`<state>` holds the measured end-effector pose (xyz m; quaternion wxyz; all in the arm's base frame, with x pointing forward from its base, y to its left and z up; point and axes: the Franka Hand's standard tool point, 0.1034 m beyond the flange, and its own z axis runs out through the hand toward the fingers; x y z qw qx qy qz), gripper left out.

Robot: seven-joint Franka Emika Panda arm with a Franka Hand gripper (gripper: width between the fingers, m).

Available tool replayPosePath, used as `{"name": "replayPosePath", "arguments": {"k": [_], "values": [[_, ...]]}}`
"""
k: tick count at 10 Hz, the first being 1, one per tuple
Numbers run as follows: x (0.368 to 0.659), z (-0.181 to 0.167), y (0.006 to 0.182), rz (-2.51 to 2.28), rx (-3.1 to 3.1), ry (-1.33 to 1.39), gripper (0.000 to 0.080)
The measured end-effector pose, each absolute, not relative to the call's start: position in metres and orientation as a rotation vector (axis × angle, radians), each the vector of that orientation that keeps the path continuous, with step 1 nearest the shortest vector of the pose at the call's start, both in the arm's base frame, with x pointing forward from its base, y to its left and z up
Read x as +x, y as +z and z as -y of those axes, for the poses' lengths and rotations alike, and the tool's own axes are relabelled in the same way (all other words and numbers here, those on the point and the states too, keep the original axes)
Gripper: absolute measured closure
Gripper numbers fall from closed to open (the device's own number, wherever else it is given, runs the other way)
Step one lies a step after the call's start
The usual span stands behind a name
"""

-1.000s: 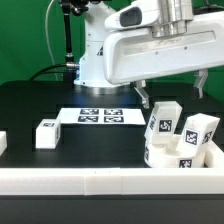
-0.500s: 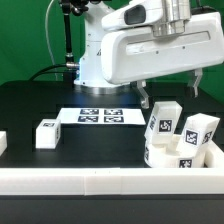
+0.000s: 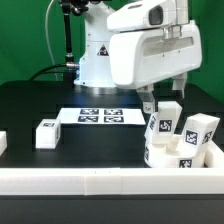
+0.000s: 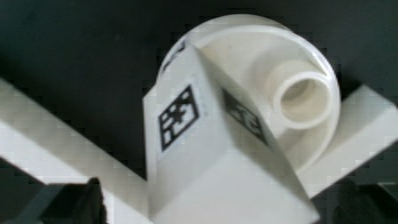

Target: Assemble stool

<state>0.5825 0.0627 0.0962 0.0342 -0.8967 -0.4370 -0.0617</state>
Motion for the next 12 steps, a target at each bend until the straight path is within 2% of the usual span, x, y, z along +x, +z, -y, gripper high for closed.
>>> {"name": "replayPosePath", "arguments": {"k": [12], "values": [[0.583,-0.049,0.086,2.250,-2.251,-0.111,0.0151]]}}
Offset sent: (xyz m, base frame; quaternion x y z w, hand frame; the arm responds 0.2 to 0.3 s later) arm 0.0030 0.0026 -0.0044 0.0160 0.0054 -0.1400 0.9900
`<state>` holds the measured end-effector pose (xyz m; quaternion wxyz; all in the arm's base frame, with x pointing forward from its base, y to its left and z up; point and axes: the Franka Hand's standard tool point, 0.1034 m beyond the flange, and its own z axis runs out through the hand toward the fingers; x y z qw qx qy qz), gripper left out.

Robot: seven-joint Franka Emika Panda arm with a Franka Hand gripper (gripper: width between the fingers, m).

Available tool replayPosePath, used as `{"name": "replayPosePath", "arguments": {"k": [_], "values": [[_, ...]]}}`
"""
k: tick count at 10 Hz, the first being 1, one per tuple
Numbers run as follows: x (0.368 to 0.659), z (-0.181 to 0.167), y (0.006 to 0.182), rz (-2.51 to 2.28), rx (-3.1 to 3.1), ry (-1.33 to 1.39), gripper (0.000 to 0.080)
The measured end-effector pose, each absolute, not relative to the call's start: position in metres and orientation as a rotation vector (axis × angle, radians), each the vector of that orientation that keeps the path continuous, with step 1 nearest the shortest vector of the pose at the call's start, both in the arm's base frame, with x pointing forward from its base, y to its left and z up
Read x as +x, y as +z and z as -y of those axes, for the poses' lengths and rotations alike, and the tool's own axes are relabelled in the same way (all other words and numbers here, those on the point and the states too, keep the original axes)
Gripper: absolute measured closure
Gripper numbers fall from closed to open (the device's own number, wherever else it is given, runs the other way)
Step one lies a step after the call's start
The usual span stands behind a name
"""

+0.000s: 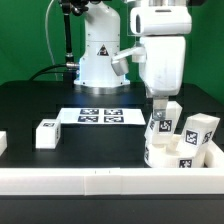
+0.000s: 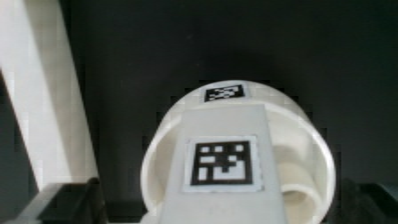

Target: Assemble stool

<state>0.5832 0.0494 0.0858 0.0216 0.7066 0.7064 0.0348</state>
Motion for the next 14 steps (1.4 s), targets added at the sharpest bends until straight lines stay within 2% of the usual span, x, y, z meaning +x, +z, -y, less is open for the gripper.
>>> {"name": "replayPosePath", "arguments": {"k": [2,3,4,5,6,11,14], "values": [[0.5833,-0.0508,0.0860,-2.245,2.114,0.090,0.0151],[0.5846,-0.0531,0.0871,-2.264,2.082,0.084,0.0274],[0.5853,-0.0562,0.0878,-2.234,2.114,0.089,0.0274],[0.5865,-0.0582,0.0889,-2.227,2.120,0.093,0.0413],[0.5872,-0.0556,0.0891,-2.229,2.116,0.094,0.0461],[0.5876,-0.0507,0.0891,-2.112,2.237,0.099,0.0461],[0.5872,-0.0498,0.0887,-1.841,2.475,0.109,0.0461]]}}
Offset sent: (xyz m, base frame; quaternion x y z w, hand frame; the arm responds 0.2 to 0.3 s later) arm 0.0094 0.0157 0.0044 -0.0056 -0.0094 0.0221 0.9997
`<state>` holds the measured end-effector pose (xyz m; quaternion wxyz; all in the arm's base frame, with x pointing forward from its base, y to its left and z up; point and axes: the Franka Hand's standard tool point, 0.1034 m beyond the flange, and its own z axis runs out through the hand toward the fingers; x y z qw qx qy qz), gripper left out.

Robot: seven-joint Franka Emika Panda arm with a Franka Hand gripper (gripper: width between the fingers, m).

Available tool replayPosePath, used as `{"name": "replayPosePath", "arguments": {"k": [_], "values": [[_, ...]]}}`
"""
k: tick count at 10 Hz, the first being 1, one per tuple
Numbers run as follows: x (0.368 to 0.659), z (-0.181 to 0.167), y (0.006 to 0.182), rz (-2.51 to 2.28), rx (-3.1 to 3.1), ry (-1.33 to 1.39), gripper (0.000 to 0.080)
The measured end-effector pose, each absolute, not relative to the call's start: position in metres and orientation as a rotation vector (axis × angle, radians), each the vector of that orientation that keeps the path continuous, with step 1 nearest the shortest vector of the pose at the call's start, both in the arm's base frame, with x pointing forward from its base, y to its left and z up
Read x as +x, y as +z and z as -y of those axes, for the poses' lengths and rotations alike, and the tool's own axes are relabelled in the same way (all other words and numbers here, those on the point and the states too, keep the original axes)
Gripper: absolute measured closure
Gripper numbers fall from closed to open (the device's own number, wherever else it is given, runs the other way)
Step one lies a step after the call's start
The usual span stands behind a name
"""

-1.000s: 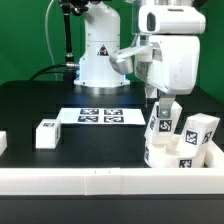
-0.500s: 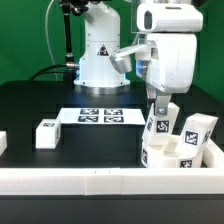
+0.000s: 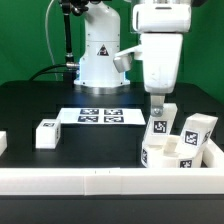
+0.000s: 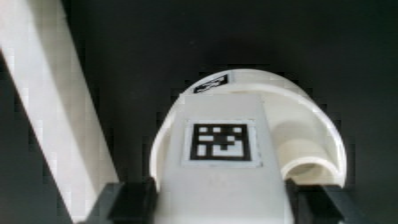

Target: Assemble stool

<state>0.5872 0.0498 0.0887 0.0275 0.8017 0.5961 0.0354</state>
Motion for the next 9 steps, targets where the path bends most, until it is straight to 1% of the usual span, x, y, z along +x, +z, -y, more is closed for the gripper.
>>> {"name": "replayPosePath", "arguments": {"k": [5,9], "values": [[0.587,-0.043,0.088,-1.183,2.877,0.151,0.0461],[0.586,-0.055,0.088,-0.464,3.125,0.165,0.0461]]}}
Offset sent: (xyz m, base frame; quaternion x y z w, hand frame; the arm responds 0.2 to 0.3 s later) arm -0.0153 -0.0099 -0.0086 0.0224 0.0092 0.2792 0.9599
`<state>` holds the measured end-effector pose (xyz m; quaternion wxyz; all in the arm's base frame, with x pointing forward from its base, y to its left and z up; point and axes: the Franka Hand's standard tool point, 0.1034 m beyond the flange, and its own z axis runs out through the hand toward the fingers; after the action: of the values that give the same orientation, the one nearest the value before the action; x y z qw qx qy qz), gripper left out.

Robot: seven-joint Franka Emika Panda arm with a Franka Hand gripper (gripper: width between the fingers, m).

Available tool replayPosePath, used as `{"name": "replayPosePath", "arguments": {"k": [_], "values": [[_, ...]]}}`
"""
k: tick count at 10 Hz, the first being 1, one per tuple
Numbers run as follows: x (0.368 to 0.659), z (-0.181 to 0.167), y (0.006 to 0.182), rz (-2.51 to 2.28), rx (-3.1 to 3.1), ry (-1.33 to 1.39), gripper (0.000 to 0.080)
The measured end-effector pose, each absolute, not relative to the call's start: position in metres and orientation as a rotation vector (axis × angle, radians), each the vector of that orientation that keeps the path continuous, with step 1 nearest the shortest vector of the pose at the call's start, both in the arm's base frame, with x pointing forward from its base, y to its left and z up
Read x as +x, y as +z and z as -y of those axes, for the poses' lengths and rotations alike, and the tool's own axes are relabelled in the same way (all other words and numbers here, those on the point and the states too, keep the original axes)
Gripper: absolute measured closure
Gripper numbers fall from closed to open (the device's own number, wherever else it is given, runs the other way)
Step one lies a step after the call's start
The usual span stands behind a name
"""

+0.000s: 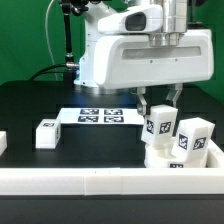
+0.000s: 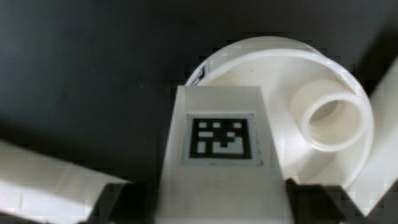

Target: Assemble stool

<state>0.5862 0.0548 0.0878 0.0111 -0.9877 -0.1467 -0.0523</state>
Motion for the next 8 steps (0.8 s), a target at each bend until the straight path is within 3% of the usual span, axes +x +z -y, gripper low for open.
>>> {"name": "replayPosePath", "arguments": {"k": [8], "values": [[0.5872,-0.0591,0.0875,-0.637,-3.008,-0.185,0.0461]]}}
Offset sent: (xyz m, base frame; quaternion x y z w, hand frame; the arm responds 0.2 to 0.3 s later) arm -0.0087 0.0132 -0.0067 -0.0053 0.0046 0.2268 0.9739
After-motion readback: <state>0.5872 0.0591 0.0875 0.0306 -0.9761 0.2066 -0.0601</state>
